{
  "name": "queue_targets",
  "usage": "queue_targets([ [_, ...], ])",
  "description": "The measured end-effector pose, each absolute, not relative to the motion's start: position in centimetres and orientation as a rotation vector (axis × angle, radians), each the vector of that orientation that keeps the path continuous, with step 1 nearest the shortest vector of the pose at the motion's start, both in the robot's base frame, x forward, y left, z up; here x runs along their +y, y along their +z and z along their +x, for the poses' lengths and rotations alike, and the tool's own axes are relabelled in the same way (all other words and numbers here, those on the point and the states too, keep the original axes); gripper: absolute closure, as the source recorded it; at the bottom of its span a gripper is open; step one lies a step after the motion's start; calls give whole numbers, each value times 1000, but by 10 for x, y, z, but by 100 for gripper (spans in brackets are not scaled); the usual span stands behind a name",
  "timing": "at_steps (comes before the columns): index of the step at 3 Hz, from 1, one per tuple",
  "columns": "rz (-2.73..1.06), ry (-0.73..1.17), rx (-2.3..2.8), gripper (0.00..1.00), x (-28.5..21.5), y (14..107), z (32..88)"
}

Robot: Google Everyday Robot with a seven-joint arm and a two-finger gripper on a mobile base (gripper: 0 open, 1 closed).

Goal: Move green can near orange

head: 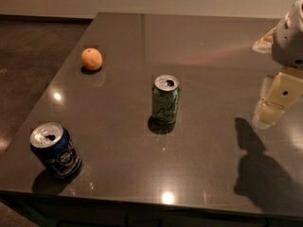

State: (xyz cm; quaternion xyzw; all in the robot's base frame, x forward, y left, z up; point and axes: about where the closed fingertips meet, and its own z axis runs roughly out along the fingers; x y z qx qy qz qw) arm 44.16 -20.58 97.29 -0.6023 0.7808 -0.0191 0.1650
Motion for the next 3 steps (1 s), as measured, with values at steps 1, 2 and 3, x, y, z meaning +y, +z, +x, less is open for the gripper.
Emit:
queue_targets([
  [1,-1719,87,2170,0,-159,956,453],
  [2,-1688,165,2124,0,-120,948,465],
  [3,-1663,228,2075,0,-85,941,478],
])
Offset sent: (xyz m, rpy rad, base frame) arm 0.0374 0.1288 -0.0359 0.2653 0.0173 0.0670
